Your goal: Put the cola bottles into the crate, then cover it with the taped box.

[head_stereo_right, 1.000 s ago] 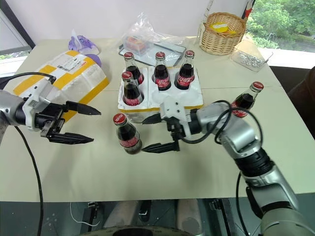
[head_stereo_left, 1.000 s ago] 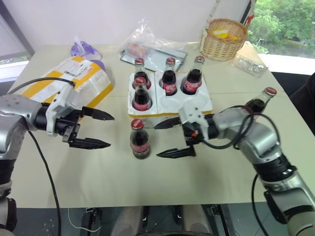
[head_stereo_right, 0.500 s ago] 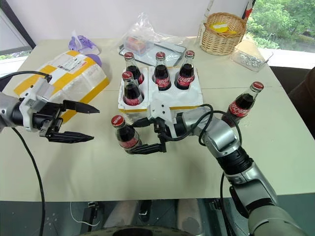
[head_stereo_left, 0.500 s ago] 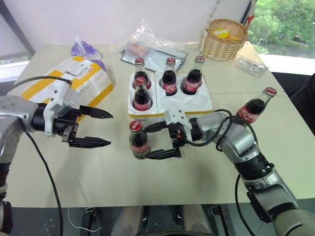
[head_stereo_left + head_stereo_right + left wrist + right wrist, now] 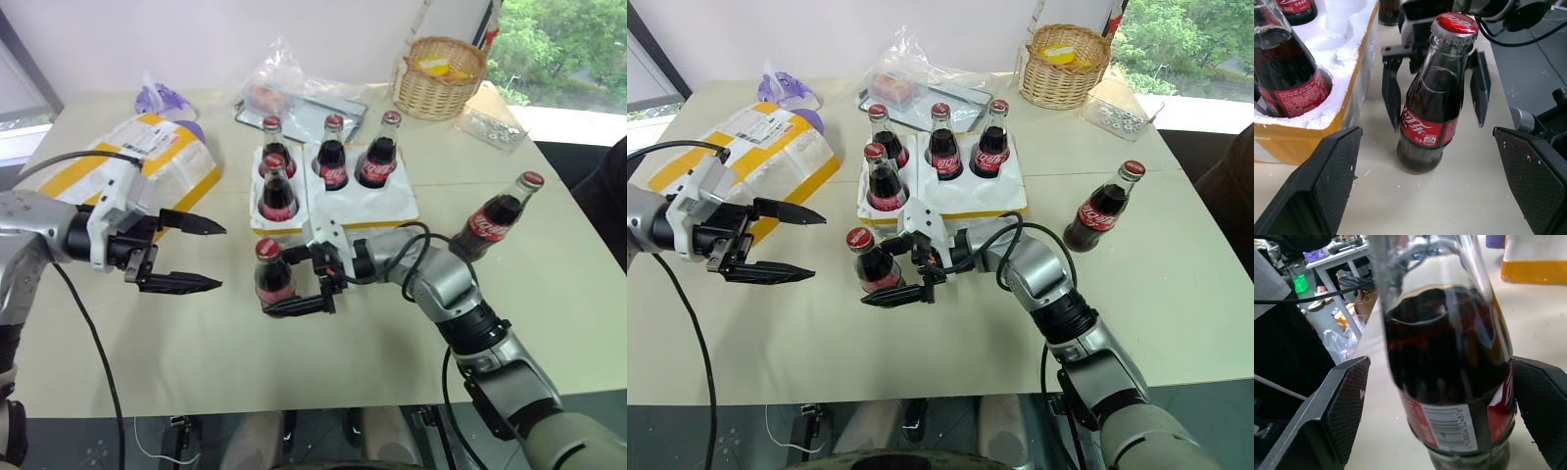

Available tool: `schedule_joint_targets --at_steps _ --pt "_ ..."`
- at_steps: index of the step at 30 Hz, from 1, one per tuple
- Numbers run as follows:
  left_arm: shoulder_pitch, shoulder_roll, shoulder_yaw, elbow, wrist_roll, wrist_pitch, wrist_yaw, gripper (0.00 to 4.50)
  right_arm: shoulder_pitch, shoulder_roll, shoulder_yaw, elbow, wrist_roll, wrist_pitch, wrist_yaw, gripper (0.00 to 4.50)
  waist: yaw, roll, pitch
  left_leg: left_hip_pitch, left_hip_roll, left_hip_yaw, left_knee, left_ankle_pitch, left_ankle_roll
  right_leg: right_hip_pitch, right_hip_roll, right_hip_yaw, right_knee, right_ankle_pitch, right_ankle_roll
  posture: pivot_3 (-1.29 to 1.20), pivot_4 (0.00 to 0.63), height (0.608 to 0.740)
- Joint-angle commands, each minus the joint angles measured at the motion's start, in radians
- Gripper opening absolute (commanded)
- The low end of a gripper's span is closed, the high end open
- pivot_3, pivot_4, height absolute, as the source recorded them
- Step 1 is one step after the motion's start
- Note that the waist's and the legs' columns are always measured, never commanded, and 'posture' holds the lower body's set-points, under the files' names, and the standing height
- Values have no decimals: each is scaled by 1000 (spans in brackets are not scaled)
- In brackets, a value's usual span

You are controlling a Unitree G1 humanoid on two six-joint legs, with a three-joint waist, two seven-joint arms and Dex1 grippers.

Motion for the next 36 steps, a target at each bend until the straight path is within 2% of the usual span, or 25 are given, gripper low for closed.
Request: schedule_joint_targets --at_steps 1,2,3,5,7,16,20,23,27,36 --pt "-19 3 18 -1 -5 -2 21 4479 -5 52 -3 22 2 -16 -20 4500 0 0 0 0 0 0 0 0 0 0 0 0 0 0 0 0 150 740" --pt "-21 1 17 2 -2 -4 26 4479 -5 63 -6 28 1 -17 -24 4500 0 0 0 0 0 0 0 0 0 0 0 0 0 0 0 0 150 740" --pt "-21 0 17 4 -1 -7 28 4499 -4 71 -9 30 3 -14 -26 4245 0 0 0 0 0 0 0 0 0 0 0 0 0 0 0 0 150 740" --pt "-24 1 15 6 -3 -10 30 4500 0 83 -37 8 44 21 -23 3582 1 0 0 0 0 0 0 0 -1 0 0 0 0 0 0 0 150 740" --pt "-31 0 12 14 -2 -12 31 4500 -6 98 -73 -15 91 60 -25 2735 1 0 0 0 0 0 0 1 -1 0 0 0 1 0 0 0 150 740" --pt "-96 -24 -17 67 21 -27 26 4500 -86 88 -251 -118 305 258 -60 2690 2 0 0 0 0 -1 0 0 0 0 0 0 1 0 0 0 150 740" --pt "-124 -36 -29 86 22 -33 19 4500 -139 17 -392 -204 452 378 -108 2690 3 0 0 0 0 -1 0 0 0 0 0 0 1 0 0 0 150 740" --pt "-150 -50 -37 104 17 -30 18 4500 -192 -42 -465 -209 483 394 -152 2690 3 0 0 0 0 -1 0 0 0 0 0 0 0 0 0 0 150 740" --pt "-176 -75 -44 112 11 -24 20 4500 -267 -113 -461 -107 332 270 -211 2690 0 0 0 0 0 0 0 0 0 0 0 0 0 0 0 0 150 740" --pt "-184 -93 -45 107 19 -36 25 4500 -345 -109 -350 250 11 -49 -271 2690 -2 0 0 0 0 1 -1 1 -2 -1 0 0 1 0 0 0 150 740"
